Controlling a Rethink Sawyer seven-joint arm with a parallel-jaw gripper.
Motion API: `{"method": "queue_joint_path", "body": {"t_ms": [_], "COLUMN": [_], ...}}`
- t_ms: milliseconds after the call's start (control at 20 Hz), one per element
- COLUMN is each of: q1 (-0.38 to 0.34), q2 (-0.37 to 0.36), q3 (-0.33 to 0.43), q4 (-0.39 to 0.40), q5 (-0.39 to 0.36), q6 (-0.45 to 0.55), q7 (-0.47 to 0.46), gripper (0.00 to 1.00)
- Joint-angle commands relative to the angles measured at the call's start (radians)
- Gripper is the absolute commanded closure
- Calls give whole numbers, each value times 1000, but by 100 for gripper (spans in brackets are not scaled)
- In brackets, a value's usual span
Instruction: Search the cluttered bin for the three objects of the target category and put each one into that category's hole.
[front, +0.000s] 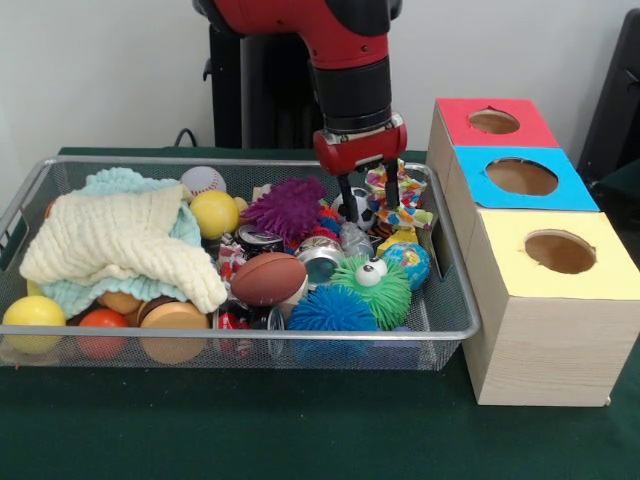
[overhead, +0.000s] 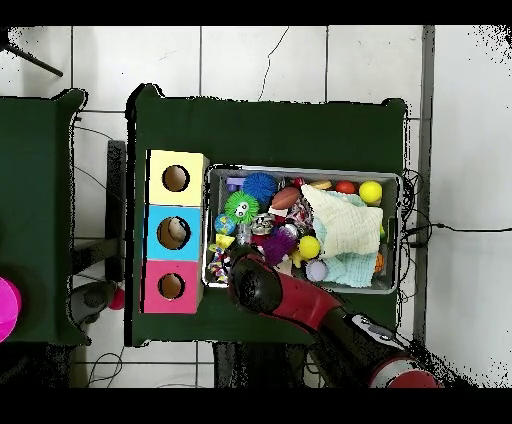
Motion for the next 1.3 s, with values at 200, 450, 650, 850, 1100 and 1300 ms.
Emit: {"method": "queue_joint_path", "body": {"t_ms": [200, 450, 650, 850, 1100, 1300], "q1": [24, 45, 50, 69, 66, 56], "q2": [32, 40, 29, 21, 16, 18], "q3": [31, -6, -13, -35, -36, -28], "q4": [-46, -89, -93, -107, -108, -112], "q5": [13, -21, -21, -23, -14, -18], "q6": [-62, -70, -62, -52, -34, -21], "q7": [281, 232, 227, 210, 214, 206], "gripper": [0, 0, 0, 0, 0, 0]}}
